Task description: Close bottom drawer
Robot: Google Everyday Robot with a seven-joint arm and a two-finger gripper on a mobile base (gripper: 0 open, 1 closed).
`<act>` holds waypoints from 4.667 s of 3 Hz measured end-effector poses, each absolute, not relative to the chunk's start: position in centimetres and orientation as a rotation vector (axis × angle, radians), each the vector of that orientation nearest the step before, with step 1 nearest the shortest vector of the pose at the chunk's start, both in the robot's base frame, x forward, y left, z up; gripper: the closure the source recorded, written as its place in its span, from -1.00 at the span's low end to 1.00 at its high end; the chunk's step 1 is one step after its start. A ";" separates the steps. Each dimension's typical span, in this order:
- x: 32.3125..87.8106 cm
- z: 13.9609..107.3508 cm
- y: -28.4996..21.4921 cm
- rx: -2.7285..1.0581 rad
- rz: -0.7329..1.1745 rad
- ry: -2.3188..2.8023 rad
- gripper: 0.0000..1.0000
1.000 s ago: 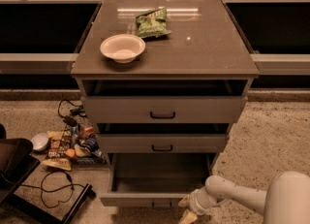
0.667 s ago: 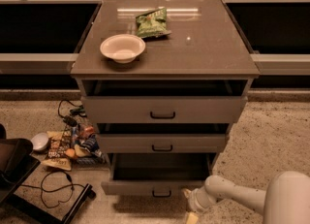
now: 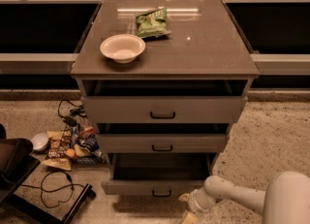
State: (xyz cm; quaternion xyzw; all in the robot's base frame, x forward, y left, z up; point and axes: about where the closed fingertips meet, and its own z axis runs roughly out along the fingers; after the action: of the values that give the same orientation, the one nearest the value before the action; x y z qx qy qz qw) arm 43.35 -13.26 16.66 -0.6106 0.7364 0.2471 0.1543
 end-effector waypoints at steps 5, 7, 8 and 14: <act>50.4 13.8 -12.9 -1.769 0.681 2.025 1.00; 54.6 15.4 -14.0 -1.797 0.565 1.991 1.00; 55.9 15.7 -14.3 -1.801 0.536 1.979 1.00; 63.6 16.5 -17.3 -1.735 0.391 1.998 1.00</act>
Offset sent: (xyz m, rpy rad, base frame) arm -0.0011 0.0010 -0.0008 0.0011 0.0020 0.0012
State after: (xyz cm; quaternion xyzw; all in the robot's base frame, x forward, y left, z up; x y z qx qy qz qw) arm 63.60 -17.28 16.45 -0.6311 0.7267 0.1421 0.2310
